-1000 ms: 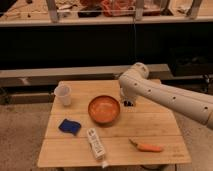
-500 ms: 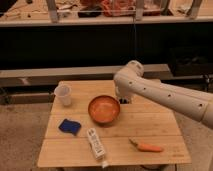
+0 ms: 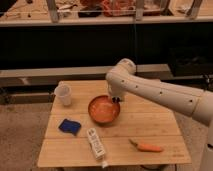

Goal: Place the eraser on the white sponge

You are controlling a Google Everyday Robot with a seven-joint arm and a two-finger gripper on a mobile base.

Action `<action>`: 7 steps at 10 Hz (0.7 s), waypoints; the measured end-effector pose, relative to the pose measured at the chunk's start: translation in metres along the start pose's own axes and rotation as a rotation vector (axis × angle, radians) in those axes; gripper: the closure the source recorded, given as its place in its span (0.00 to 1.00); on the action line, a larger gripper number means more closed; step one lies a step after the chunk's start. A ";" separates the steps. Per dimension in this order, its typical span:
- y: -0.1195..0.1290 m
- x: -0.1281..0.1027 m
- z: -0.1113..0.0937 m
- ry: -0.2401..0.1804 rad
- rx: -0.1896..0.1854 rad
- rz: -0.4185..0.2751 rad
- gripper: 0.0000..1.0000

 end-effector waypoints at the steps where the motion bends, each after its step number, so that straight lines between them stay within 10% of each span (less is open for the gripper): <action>1: -0.004 0.000 -0.001 0.001 0.002 -0.010 0.94; 7: -0.062 -0.015 -0.005 -0.007 0.021 -0.097 0.96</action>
